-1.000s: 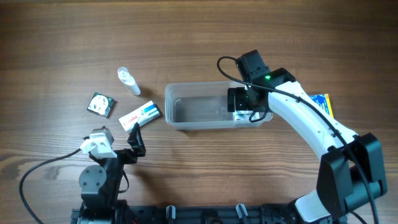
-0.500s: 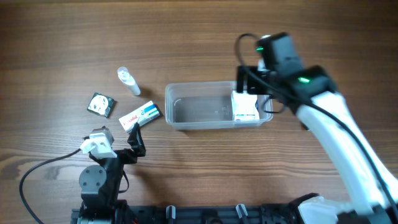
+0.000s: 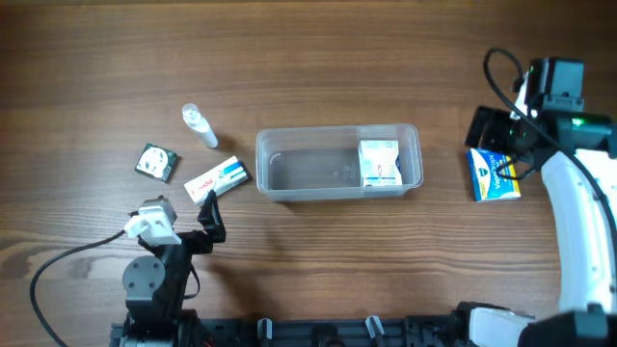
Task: Pack container
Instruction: 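Move the right gripper to the blue Vicks VapoDrops box and grasp it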
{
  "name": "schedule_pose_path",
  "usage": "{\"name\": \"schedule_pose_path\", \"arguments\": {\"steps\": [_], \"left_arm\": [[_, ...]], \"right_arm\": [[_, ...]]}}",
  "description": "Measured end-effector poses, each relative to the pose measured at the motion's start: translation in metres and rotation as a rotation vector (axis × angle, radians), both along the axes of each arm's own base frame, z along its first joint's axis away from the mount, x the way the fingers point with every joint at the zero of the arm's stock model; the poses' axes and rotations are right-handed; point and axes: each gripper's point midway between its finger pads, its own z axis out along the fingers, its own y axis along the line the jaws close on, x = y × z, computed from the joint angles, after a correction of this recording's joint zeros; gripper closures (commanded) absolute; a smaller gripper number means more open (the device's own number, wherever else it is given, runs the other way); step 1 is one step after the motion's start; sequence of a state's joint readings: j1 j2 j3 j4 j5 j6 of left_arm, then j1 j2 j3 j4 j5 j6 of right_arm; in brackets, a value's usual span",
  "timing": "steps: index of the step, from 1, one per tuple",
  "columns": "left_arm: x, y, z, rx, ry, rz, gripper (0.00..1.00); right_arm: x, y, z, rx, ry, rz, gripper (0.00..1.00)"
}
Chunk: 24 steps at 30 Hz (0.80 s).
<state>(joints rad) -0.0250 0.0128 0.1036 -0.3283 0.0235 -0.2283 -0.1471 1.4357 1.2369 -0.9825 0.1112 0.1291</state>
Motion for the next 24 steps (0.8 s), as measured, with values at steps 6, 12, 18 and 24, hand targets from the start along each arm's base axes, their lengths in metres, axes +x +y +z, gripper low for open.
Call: {"name": "schedule_pose_path", "arguments": {"steps": [6, 12, 18, 24], "left_arm": [[0.0, 0.0, 0.0, 0.0, 0.0, 0.0, 0.0], [0.0, 0.0, 0.0, 0.0, 0.0, 0.0, 0.0], [0.0, 0.0, 0.0, 0.0, 0.0, 0.0, 0.0], [0.0, 0.0, 0.0, 0.0, 0.0, 0.0, 0.0]], "right_arm": [[-0.013, -0.031, -0.06, -0.066, 0.158, -0.032, 0.03], [-0.007, -0.049, -0.089, -0.093, 0.22, -0.027, 0.03], [0.005, -0.052, -0.113, -0.099, 0.237, -0.002, 0.02], [0.011, -0.053, -0.129, -0.103, 0.258, 0.039, 0.0]]}}
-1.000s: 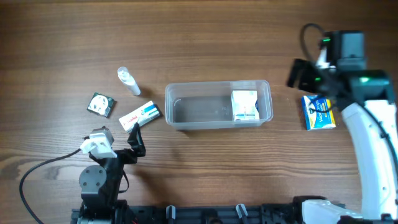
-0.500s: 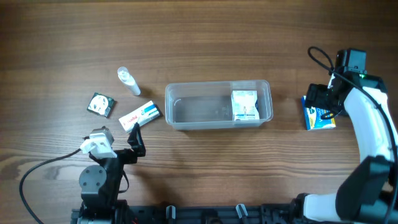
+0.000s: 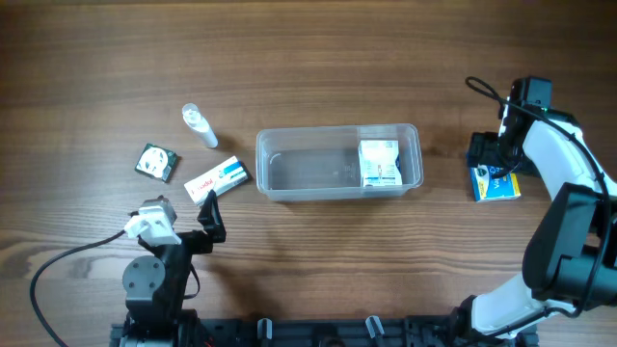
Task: Pack container
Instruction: 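Move the right gripper to the blue Vicks VapoDrops box and grasp it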
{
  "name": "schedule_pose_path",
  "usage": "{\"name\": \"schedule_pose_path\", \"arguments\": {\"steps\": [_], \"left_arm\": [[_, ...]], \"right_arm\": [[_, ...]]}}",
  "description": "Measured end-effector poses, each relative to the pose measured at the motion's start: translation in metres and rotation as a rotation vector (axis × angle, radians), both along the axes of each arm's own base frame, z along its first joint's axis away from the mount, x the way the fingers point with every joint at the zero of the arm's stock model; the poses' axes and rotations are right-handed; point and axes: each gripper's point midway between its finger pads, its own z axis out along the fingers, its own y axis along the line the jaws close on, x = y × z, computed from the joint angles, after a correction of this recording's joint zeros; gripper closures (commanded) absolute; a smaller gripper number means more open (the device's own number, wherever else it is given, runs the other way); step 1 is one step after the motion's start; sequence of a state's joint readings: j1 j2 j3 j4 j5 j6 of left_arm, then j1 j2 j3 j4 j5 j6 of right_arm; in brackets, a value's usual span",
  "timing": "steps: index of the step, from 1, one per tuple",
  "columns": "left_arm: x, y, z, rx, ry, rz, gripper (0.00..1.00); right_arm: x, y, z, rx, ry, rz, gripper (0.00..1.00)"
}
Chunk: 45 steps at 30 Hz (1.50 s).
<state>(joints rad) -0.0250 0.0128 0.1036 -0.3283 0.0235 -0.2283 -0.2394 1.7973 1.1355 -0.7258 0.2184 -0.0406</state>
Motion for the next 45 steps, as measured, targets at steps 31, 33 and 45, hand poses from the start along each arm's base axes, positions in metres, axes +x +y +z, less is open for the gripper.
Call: {"name": "schedule_pose_path", "arguments": {"steps": [31, 33, 45], "left_arm": [[0.0, 0.0, 0.0, 0.0, 0.0, 0.0, 0.0], [0.0, 0.0, 0.0, 0.0, 0.0, 0.0, 0.0], [0.0, 0.0, 0.0, 0.003, 0.0, -0.001, 0.0]], "right_arm": [[-0.009, 0.037, -0.034, 0.241, 0.087, -0.006, 0.03], [-0.015, 0.038, -0.032, 0.249, 0.113, -0.024, 0.02], [0.006, 0.034, 0.008, 0.232, 0.011, -0.023, 0.0]]}}
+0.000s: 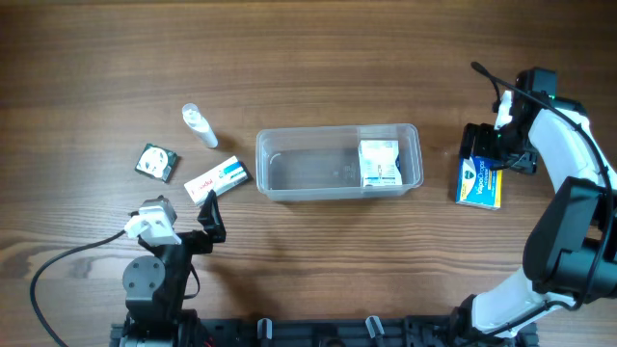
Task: Pack container
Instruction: 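Move the right gripper to the blue Vicks VapoDrops box and grasp it, then place the Vicks box into the container beside the bandage box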
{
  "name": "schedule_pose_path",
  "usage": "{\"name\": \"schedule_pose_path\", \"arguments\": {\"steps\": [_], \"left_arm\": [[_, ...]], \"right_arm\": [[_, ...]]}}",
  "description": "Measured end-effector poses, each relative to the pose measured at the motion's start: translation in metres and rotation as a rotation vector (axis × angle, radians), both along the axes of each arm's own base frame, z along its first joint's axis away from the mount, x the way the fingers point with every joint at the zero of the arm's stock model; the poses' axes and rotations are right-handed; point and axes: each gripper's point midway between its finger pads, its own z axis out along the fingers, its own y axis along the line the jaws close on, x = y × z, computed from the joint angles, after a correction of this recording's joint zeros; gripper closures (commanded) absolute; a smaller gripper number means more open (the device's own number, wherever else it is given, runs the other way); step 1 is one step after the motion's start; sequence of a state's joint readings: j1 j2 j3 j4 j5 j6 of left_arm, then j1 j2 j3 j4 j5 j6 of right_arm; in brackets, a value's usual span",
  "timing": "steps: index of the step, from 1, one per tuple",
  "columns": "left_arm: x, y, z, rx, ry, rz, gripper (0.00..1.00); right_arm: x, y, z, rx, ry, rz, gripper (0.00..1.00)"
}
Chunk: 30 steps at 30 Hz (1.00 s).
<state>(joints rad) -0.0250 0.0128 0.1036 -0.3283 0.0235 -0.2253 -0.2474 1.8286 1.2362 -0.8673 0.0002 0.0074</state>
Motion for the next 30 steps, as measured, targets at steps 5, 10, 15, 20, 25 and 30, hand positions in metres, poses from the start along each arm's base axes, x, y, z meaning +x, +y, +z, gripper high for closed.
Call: {"name": "schedule_pose_path", "arguments": {"steps": [5, 10, 15, 20, 25, 30], "left_arm": [[0.0, 0.0, 0.0, 0.0, 0.0, 0.0, 0.0], [0.0, 0.0, 0.0, 0.0, 0.0, 0.0, 0.0], [0.0, 0.0, 0.0, 0.0, 0.0, 0.0, 0.0], [0.0, 0.0, 0.0, 0.0, 0.0, 0.0, 0.0], [0.0, 0.0, 0.0, 0.001, 0.0, 0.0, 0.0], [0.0, 0.0, 0.0, 0.001, 0.0, 0.0, 0.0]], "right_arm": [[0.002, -0.007, -0.004, -0.039, -0.012, -0.013, 0.0], [-0.013, -0.011, -0.026, -0.068, 0.046, -0.034, 0.0], [-0.02, -0.009, -0.038, -0.057, 0.086, -0.041, 0.11], [-0.021, -0.006, -0.039, -0.042, 0.09, -0.052, 0.26], [-0.03, -0.001, -0.038, -0.014, 0.124, -0.091, 0.28], [-0.047, 0.015, -0.03, 0.068, 0.18, -0.106, 0.33]]}}
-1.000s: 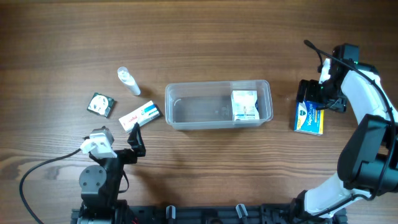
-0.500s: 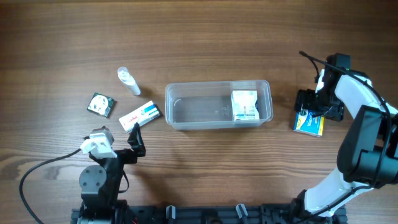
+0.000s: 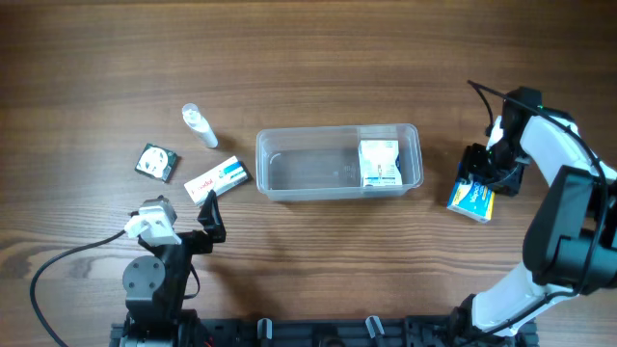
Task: Pack container
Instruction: 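Place the Vicks box into the container beside the bandage box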
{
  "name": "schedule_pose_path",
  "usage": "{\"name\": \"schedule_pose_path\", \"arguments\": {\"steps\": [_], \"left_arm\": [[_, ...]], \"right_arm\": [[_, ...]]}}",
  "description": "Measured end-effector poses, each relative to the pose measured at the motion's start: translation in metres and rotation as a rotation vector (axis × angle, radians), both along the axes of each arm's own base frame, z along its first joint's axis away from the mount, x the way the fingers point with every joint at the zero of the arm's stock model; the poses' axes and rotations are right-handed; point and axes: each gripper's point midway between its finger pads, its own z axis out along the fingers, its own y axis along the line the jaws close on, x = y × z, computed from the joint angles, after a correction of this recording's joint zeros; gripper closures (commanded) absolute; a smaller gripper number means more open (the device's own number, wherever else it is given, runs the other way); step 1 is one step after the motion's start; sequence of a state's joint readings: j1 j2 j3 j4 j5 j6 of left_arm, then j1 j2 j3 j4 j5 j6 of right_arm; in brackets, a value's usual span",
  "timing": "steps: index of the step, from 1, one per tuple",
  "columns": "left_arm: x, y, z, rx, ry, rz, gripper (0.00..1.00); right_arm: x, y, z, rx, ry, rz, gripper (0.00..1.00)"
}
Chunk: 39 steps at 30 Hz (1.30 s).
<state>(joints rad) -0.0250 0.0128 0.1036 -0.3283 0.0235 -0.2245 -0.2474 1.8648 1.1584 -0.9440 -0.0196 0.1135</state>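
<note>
A clear plastic container (image 3: 289, 164) sits mid-table with a white box (image 3: 379, 164) inside its right end. Right of it, a blue and yellow box (image 3: 470, 200) lies tilted, its upper end under my right gripper (image 3: 482, 173), which looks shut on it. To the container's left lie a white, red and blue box (image 3: 217, 179), a small clear bottle (image 3: 200, 125) and a dark square packet (image 3: 157, 162). My left gripper (image 3: 209, 220) rests folded near the front edge, just below the white, red and blue box; its jaw gap does not show.
The left arm's base and its cable (image 3: 58, 280) occupy the front left. The right arm (image 3: 569, 183) curves along the right edge. Bare wood lies behind and in front of the container.
The blue box has shifted a little left and toward the front with my right gripper, and is now more tilted. The left arm and the other items have not moved.
At first the blue box lay at the far right with my right gripper just above it. Then the gripper was down on the box. Later the box was closer to the container, and now it is closer still, tilted.
</note>
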Motion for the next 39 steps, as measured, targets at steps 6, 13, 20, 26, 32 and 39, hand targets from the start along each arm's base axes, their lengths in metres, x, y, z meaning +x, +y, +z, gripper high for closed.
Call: {"name": "schedule_pose_path", "arguments": {"steps": [6, 13, 20, 26, 32, 39], "left_arm": [[0.0, 0.0, 0.0, 0.0, 0.0, 0.0, 0.0], [0.0, 0.0, 0.0, 0.0, 0.0, 0.0, 0.0], [0.0, 0.0, 0.0, 0.0, 0.0, 0.0, 0.0], [0.0, 0.0, 0.0, 0.0, 0.0, 0.0, 0.0], [0.0, 0.0, 0.0, 0.0, 0.0, 0.0, 0.0], [0.0, 0.0, 0.0, 0.0, 0.0, 0.0, 0.0]], "right_arm": [[0.007, 0.008, 0.062, -0.003, -0.149, 0.011, 0.33], [0.016, 0.051, 0.19, -0.043, -0.585, 0.132, 0.33], [0.006, 0.125, 0.243, 0.059, -0.798, 0.266, 0.34], [0.025, 0.19, 0.242, 0.168, -0.838, 0.322, 0.35], [0.044, 0.256, 0.19, 0.202, -0.737, 0.373, 0.35], [0.051, 0.287, 0.099, 0.096, -0.558, 0.39, 0.34]]}}
